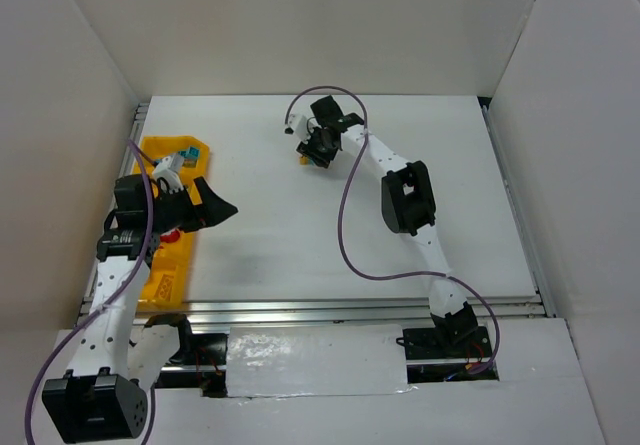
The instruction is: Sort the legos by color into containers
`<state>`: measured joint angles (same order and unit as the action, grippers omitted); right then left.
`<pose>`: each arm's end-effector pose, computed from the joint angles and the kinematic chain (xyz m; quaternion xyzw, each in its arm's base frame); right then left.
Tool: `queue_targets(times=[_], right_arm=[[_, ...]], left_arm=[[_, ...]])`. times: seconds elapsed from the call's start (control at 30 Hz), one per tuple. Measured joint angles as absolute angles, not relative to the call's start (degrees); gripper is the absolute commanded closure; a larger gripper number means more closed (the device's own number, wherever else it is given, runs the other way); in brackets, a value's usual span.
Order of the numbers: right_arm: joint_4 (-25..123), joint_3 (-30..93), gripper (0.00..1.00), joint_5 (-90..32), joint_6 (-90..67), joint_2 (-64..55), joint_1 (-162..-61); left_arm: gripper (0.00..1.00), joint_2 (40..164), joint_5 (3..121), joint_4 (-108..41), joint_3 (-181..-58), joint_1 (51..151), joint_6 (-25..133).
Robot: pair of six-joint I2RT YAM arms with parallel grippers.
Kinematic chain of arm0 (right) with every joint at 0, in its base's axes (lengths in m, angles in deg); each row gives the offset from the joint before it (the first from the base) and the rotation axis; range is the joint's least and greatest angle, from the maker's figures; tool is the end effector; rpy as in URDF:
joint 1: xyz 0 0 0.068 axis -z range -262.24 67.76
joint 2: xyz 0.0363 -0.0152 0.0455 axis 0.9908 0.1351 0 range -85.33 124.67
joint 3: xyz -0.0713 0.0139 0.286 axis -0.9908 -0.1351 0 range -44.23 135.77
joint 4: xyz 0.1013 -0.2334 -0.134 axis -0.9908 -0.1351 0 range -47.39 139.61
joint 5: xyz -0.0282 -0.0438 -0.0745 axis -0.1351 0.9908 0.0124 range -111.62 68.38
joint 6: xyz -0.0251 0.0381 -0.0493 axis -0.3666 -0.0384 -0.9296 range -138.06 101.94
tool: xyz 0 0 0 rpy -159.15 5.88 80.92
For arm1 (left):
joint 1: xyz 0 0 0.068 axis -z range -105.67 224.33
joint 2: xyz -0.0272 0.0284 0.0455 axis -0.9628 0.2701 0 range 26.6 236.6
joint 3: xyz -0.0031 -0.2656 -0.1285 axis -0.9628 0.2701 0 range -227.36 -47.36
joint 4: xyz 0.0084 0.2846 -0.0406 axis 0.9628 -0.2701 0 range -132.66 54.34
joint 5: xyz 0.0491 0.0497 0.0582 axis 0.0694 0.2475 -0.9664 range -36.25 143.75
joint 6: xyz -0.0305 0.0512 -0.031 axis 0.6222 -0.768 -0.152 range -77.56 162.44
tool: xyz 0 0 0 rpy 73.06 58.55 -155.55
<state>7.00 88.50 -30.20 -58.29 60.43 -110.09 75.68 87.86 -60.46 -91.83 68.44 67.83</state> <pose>0.5338 0.2913 0.1672 -0.5516 0.7771 0.0393 0.3005 0.2138 -0.0081 0.3100 -0.0801 0.8348 -0.3312 0.4324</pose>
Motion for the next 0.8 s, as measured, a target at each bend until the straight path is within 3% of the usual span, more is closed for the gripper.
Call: queue_targets(times=[0.03,0.07,0.1,0.13,0.17,0.27,0.57,0.8], right_arm=[[7.28,88.5,0.45,-30.28,-58.42,60.43,-110.11],[7.48,88.5,0.49,-30.37,-58.46,60.45,-110.11],[7.68,88.5,0.56,-30.48,-58.66,60.45,-110.11],[7.94,88.52,0.74,-30.66,-58.96,60.45,-110.11],[8.27,88.52,0.83,-31.05,-59.18,60.45,-110.11],[9.93,87.84,0.99,-32.03,-59.12,60.43,-110.11],[19.63,72.61,1.0,-36.25,-56.45,52.41,-110.31],[24.09,57.92,1.0,-38.44,-50.31,38.4,-113.39]], left_arm=[[0.0,76.11,88.05,-60.48,-91.83,68.44,67.81],[0.0,76.48,88.23,-60.48,-91.83,68.44,67.81],[0.01,76.77,88.43,-60.48,-91.83,68.46,67.81],[0.0,77.03,88.62,-60.48,-91.83,68.48,67.78],[0.01,77.25,88.73,-60.48,-91.83,68.48,67.76],[0.01,78.01,89.04,-60.48,-91.83,68.48,67.65],[0.01,78.58,88.16,-60.63,-91.83,68.48,67.67],[0.01,77.34,85.1,-60.7,-91.83,68.48,68.18]])
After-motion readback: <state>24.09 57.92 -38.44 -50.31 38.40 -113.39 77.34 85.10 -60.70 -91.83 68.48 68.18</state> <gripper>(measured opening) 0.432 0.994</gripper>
